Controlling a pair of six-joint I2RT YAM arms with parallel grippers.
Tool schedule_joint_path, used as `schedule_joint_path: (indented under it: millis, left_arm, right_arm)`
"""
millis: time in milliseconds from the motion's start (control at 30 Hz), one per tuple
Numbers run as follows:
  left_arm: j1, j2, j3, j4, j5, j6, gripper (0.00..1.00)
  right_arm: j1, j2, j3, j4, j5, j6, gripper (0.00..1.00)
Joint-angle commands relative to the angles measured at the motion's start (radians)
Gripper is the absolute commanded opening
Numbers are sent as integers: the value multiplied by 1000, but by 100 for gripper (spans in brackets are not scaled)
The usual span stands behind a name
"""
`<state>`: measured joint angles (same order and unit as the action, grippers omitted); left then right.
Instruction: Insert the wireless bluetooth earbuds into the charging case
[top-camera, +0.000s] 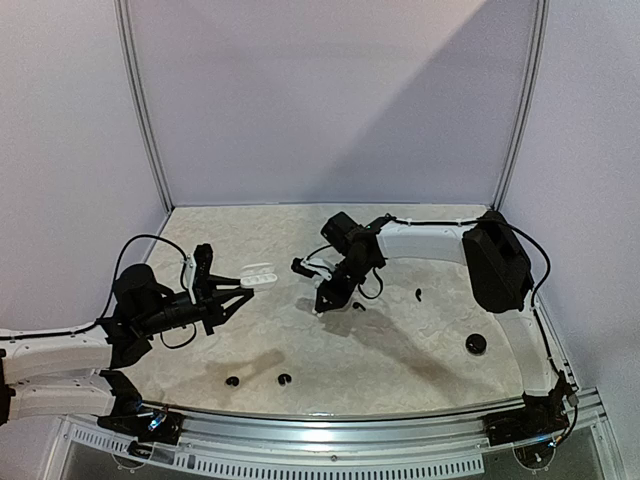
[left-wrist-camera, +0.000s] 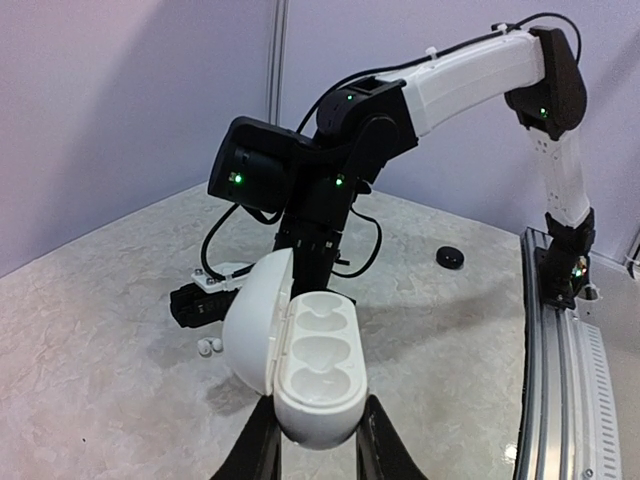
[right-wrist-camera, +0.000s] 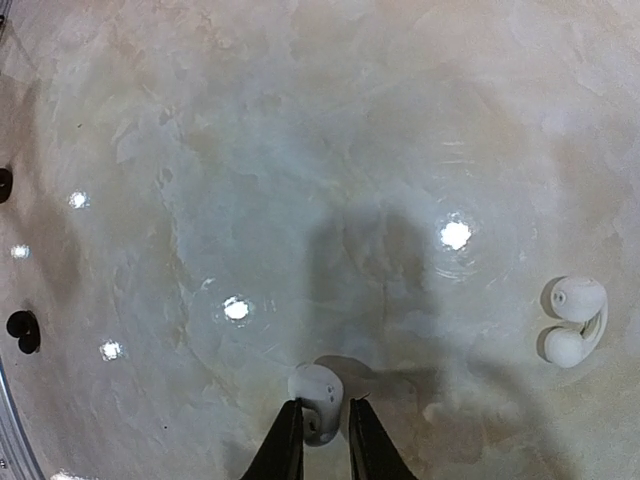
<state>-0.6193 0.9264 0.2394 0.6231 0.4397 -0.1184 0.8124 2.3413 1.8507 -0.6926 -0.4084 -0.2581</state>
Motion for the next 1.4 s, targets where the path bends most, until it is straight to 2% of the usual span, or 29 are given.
schedule_joint_path:
  millis: [0,333,600,800,967,1100,1233,1367]
  left_arm:
    - [7,-16,-18,1,11,24,0]
    - [7,-22,-22,1,14,34,0]
    - [7,-19,-29,33,33,57,0]
    - [8,-11,-25,57,122,158,0]
    - [9,-5,-17,59,161,156,0]
    - [9,5,-10,64,179,147,0]
    - [7,16,1,67,216,172,0]
    - [7,27,15,66,247,223,0]
  right_arm:
    - [20,36,21,-39,-29,16,17]
    - [19,38,36,-53,-26,15,0]
    - [20,-10,48,-67,-9,5,0]
    - [19,-155,42,-37,89,-34,0]
    - [18,-306,32,24,140,-66,0]
    - [34,-449,-11,134,91,-63,0]
    - [105,-558,-117,285,38,-115,0]
    - [176,-597,-134,306,8,-208,0]
